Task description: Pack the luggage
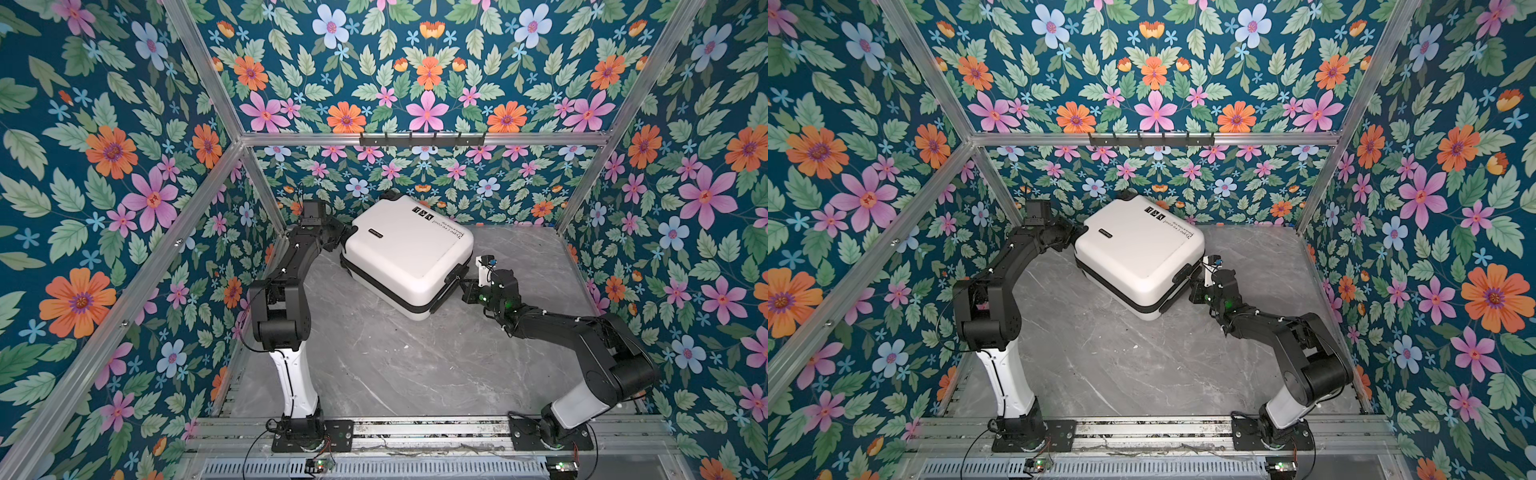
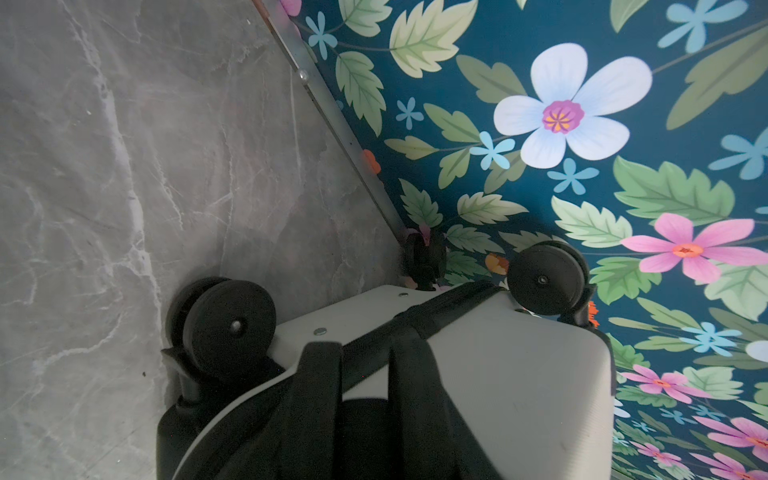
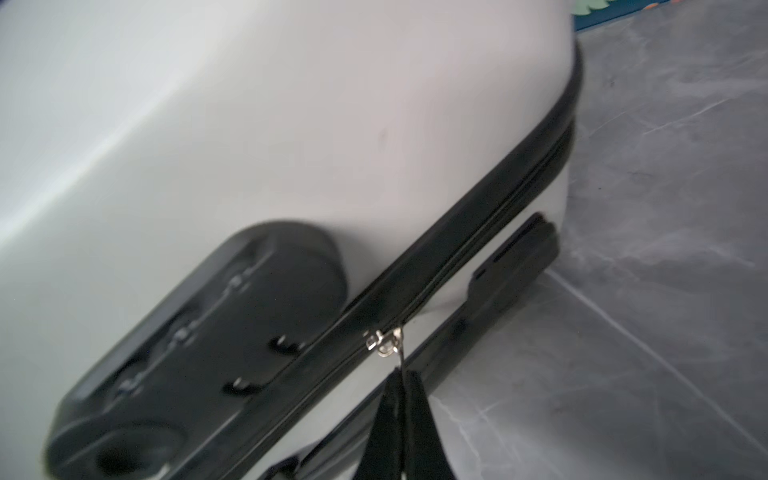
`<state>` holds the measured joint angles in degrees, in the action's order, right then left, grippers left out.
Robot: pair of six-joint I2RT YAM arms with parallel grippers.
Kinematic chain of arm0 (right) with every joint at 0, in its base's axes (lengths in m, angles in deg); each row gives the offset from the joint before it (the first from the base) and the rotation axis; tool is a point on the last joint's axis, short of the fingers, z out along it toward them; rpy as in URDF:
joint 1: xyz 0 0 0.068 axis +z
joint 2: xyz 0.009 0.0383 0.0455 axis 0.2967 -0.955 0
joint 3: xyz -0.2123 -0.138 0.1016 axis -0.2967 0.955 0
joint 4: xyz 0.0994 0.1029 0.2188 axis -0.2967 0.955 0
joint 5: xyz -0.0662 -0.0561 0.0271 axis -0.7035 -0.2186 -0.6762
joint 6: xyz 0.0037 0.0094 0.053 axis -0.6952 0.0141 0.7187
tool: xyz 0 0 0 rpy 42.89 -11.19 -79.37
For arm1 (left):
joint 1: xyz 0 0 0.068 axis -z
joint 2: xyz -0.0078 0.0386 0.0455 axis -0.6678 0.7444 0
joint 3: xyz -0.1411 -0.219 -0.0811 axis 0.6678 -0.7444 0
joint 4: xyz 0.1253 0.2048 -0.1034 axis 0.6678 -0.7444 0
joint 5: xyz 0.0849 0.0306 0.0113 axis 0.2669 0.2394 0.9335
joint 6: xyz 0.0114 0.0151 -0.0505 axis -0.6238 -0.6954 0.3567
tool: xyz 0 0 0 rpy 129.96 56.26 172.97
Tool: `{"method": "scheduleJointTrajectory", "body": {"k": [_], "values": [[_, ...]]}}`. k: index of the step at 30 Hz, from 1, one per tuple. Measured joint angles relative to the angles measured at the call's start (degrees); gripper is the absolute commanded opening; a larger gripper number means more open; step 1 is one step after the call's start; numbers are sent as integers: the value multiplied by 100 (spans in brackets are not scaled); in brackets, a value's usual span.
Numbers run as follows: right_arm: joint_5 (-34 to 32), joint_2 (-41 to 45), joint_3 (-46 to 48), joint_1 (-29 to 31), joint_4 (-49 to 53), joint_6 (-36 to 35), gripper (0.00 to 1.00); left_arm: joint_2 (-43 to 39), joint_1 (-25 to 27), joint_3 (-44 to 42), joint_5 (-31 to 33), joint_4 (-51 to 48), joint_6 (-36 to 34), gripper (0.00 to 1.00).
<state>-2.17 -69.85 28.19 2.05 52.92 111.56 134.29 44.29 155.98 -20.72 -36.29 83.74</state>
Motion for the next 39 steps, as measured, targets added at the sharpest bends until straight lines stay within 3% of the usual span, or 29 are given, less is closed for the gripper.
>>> {"method": "scheduleJointTrajectory", "body": {"k": [11, 19, 24, 26, 29, 33, 34, 37, 39], "values": [[59, -796, -1134, -621, 339, 337, 0, 13, 0, 0, -28, 9, -2, 0], [-402, -1578, -1902, -649, 616, 1325, 0, 4, -4, -55, -61, 111, 0, 0], [-553, -1613, -2013, -688, 549, 1709, 0, -4, -4, -61, -70, 125, 13, 0], [-435, -1598, -1952, -767, 496, 1816, 0, -9, -9, -66, -74, 127, 13, 0], [-269, -1609, -1834, -883, 463, 2068, 8, -15, -15, -74, -81, 131, 0, 0], [254, -1731, -1687, -861, 391, 2227, 8, -42, -46, -103, -103, 155, -26, 0], [367, -1762, -1631, -852, 330, 2284, 8, -52, -48, -109, -101, 160, -28, 7], [608, -1788, -1342, -809, 153, 2465, 6, -107, -68, -116, -83, 120, -59, 50], [748, -1779, -1193, -682, 48, 2483, 4, -179, -90, -96, -15, -74, -133, 66]]}}
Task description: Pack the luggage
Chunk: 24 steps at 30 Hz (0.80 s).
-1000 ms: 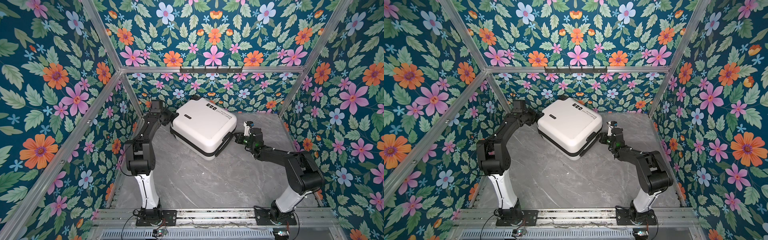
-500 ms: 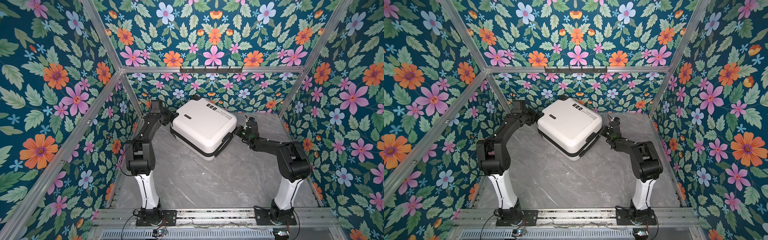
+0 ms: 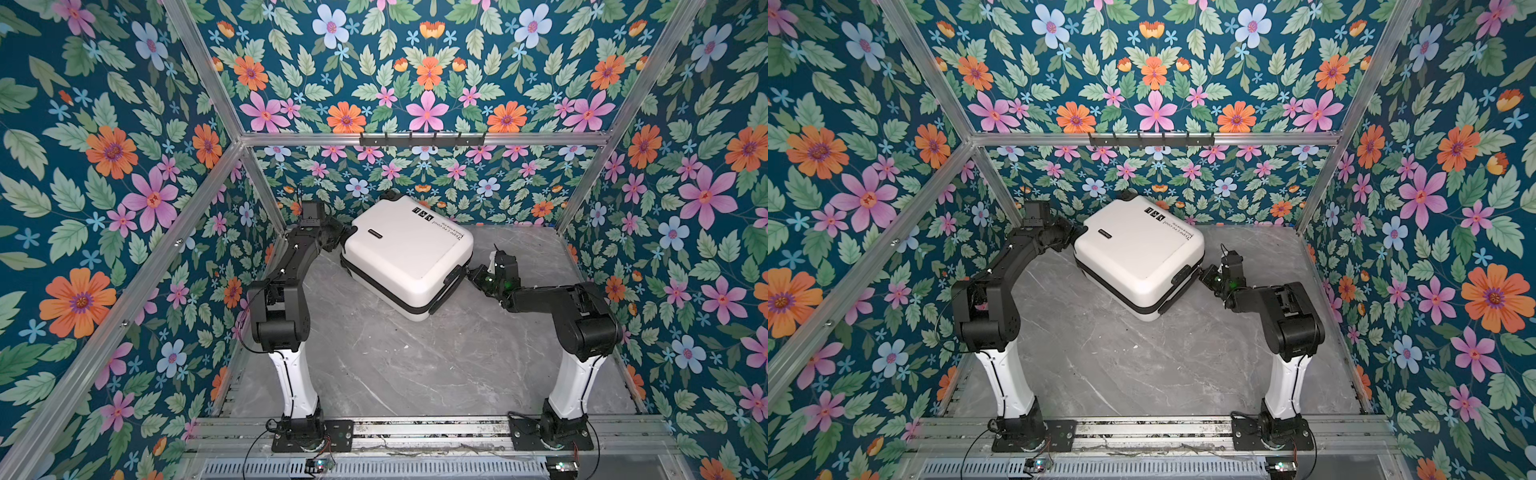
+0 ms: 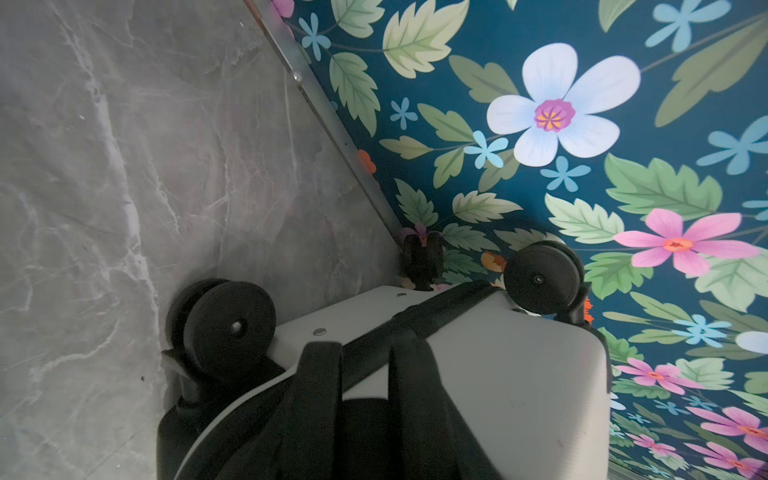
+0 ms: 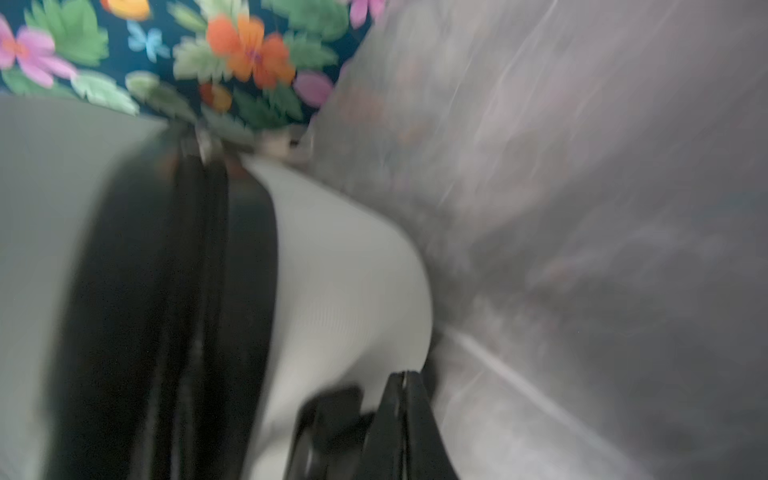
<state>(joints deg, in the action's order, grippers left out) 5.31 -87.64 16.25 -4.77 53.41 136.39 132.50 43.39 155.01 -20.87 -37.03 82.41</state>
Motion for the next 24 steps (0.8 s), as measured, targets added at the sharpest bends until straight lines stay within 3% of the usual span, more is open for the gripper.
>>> {"method": "scheduleJointTrajectory", "body": {"k": [4, 11, 15, 21, 24], "values": [[254, 127, 378, 295, -291, 13, 2, -382, -76, -13, 358, -750, -184, 78], [391, 468, 826, 1034, -389, -85, 0, -1902, -223, -804, 870, -1311, -411, 78], [352, 756, 905, 1591, -380, -251, 0, -2924, -166, -1676, 914, -1394, -420, 77], [376, 994, 212, 2522, -452, -647, 1, -4398, 452, -3318, 933, -1451, -2, 75], [400, 1126, 31, 2975, -271, -835, 9, -5014, 1073, -3886, 1102, -1488, 393, 74]]}}
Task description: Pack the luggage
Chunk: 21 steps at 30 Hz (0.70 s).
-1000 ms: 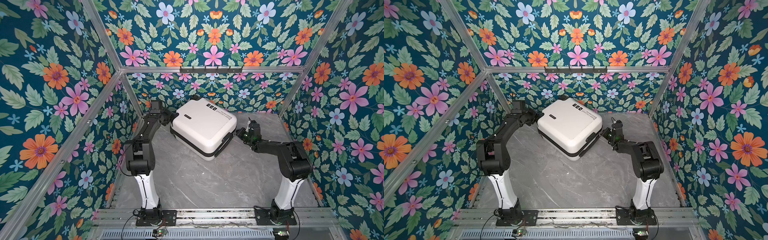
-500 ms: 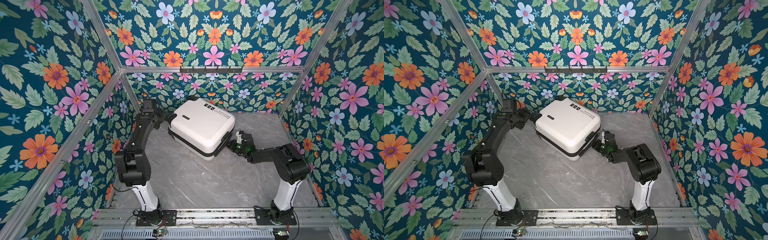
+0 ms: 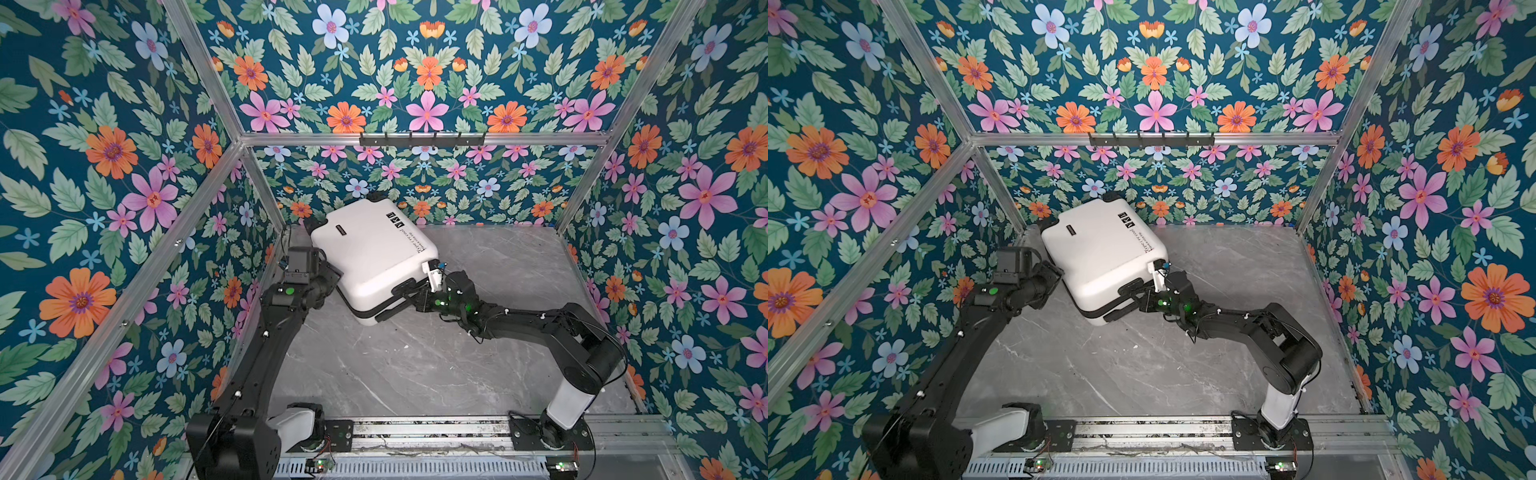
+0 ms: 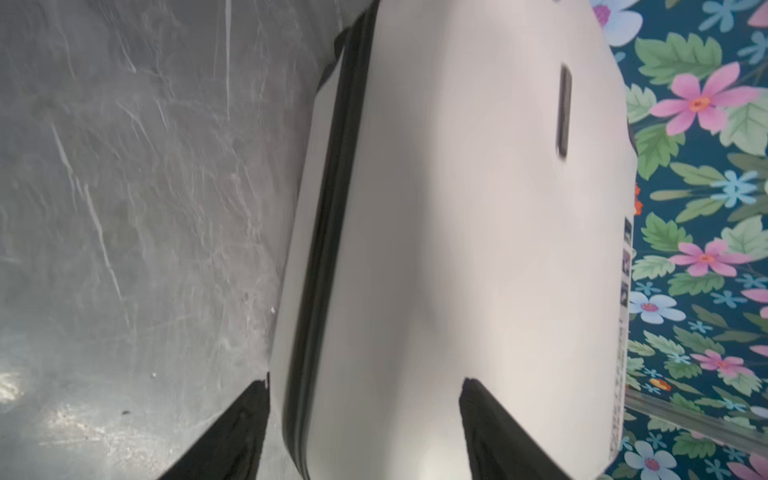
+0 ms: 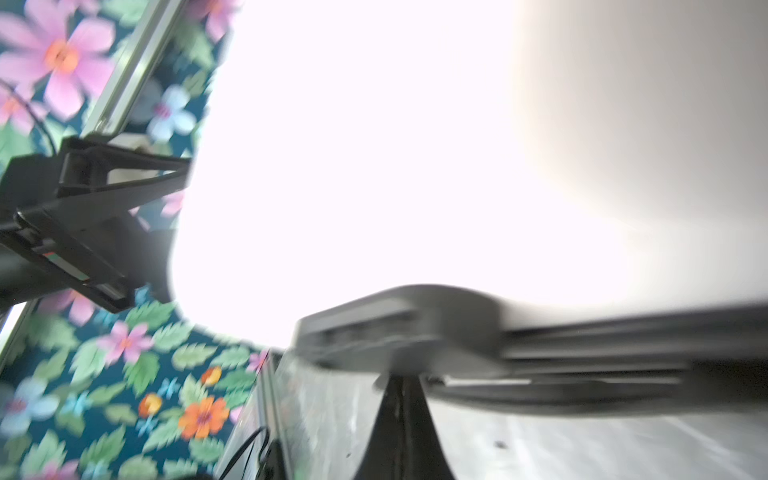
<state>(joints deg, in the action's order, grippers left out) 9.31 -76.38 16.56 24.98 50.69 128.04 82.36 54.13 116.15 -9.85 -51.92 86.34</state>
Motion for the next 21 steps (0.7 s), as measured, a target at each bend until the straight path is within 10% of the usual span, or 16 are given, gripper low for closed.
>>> {"method": "scheduleJointTrajectory", "body": {"k": [6, 14, 21], "values": [[-452, 1226, 505, -50, 535, -330, 54, -981, 1447, -378, 542, -304, 1178, 73], [-1058, 2131, 476, -997, 1443, -678, 60, -1147, 3976, -2041, 1578, 669, 3901, 67], [-1239, 2500, 807, -1071, 1851, -678, 60, 221, 4374, -2835, 2498, 2970, 5101, 55]]}}
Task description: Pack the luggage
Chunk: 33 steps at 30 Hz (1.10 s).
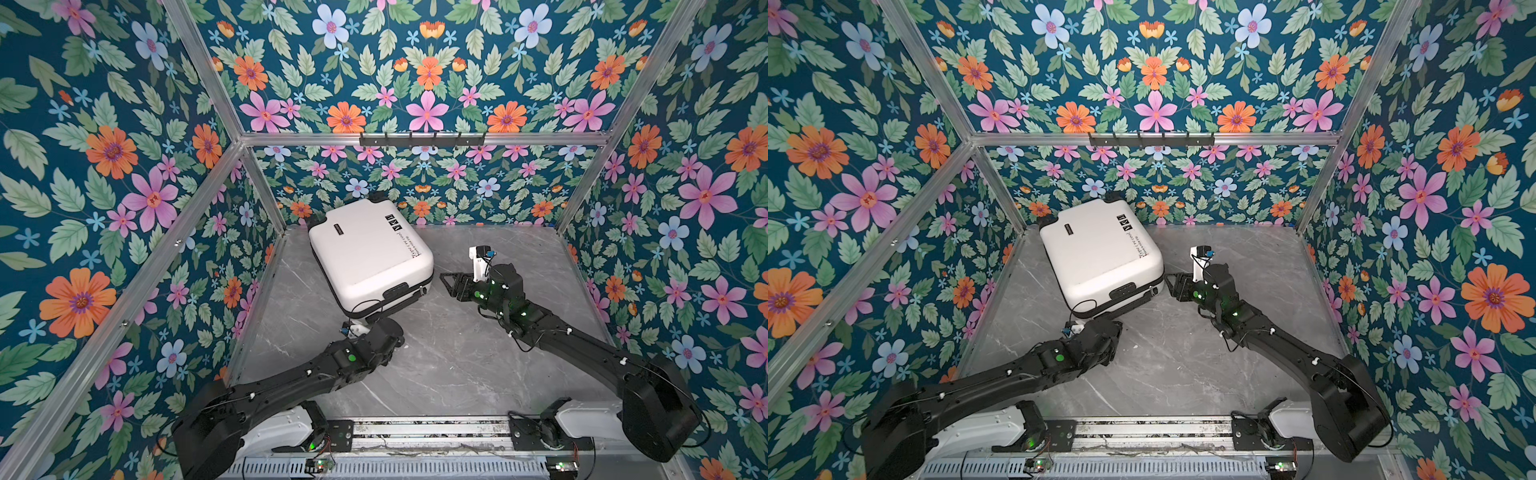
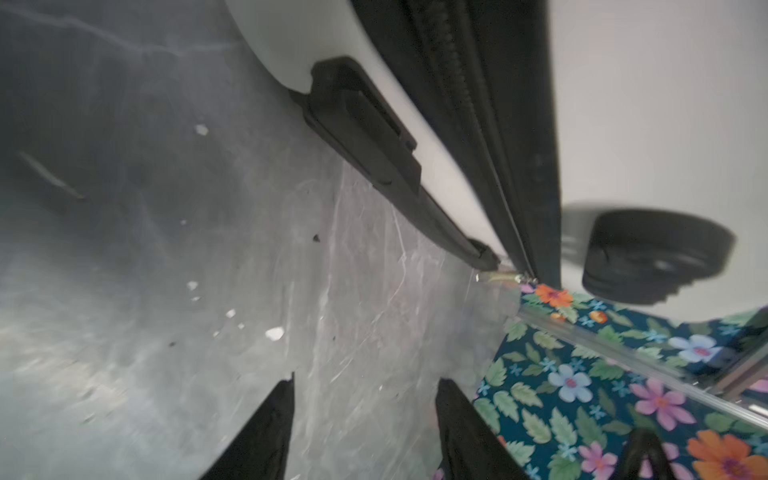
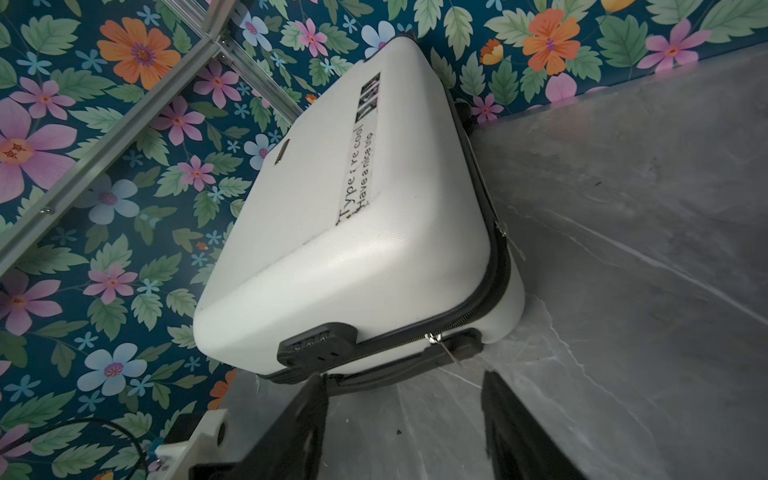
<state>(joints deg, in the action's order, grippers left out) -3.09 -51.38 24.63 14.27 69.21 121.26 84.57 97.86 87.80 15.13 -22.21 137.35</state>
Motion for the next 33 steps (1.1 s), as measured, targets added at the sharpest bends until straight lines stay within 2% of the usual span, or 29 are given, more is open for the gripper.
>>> {"method": "scheduleJointTrajectory", "body": {"k": [5, 8, 15, 28, 31, 33], "values": [[-85, 424, 525, -9, 42, 251, 60, 1043, -181, -175, 343, 1698, 282, 55], [-190, 737, 715, -9, 72, 334, 60, 1381, -238, -162, 498, 2402, 273, 57], [-380, 1226, 960, -9, 319, 352, 61, 1794, -348, -70, 782, 3250, 155, 53], [-452, 1300, 1032, -9, 404, 389, 60, 2802, -474, 177, 1257, 4061, 20, 48], [-326, 1292, 1108, -9, 402, 461, 59, 3049, -518, 177, 1519, 4448, -94, 42], [-221, 1292, 1161, -9, 396, 476, 59, 3161, -570, 157, 1639, 4677, -201, 34]]}}
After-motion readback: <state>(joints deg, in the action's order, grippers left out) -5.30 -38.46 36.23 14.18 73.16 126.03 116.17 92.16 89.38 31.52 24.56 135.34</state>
